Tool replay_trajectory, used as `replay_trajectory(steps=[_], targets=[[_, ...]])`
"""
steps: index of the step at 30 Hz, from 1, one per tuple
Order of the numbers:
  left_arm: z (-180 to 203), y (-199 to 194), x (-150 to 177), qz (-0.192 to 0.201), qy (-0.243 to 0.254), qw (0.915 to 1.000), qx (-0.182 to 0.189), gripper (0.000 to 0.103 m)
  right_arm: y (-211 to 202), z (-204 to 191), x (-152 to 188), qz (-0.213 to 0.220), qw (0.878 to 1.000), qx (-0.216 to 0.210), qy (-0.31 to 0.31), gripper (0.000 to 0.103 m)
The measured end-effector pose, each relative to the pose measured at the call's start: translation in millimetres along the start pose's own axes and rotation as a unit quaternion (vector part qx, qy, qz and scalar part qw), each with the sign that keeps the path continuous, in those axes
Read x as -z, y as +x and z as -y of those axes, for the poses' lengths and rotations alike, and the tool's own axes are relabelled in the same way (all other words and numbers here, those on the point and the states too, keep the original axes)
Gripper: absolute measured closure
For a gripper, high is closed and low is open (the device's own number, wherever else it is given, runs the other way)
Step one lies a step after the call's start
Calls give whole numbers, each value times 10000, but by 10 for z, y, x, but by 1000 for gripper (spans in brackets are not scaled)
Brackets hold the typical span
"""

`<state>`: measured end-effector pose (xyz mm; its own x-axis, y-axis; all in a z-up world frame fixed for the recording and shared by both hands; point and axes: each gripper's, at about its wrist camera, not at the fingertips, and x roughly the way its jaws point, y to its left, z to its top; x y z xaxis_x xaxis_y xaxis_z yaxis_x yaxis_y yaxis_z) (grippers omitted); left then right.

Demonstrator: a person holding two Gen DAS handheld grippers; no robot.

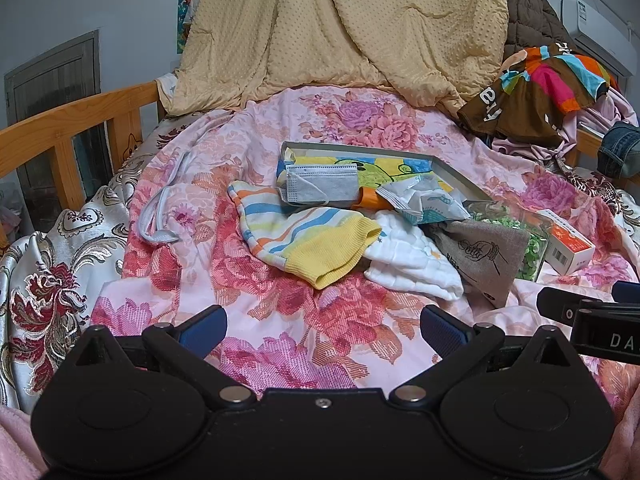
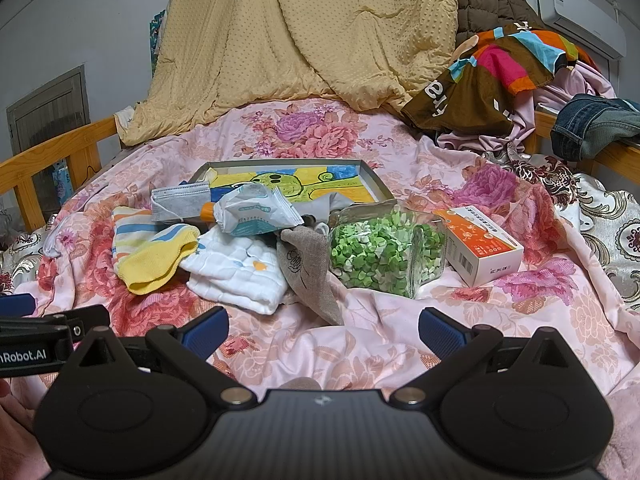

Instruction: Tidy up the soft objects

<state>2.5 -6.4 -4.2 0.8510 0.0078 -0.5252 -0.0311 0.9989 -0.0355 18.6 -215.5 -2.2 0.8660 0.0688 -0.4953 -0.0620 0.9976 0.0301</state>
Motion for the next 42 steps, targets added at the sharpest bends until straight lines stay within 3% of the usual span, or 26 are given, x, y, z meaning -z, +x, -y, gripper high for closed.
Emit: replay_trajectory(steps=[17,28,35,42], targets=[[29,193,-109,-256,301,9992,-13,1,135,124,-110,-188,9993,-127,305,0],[50,651,-381,-376,733,9951,541,1,566,249,-376,-263,9983,-510,-141,0],[201,944,-484,-302,1354,9859,936,1,858,270,-437,-490,9952,-790,-312,1],[251,1176,-739,-88,1779,9752,1317,1,957,226,-416,-384,9941,-867,-528,15]])
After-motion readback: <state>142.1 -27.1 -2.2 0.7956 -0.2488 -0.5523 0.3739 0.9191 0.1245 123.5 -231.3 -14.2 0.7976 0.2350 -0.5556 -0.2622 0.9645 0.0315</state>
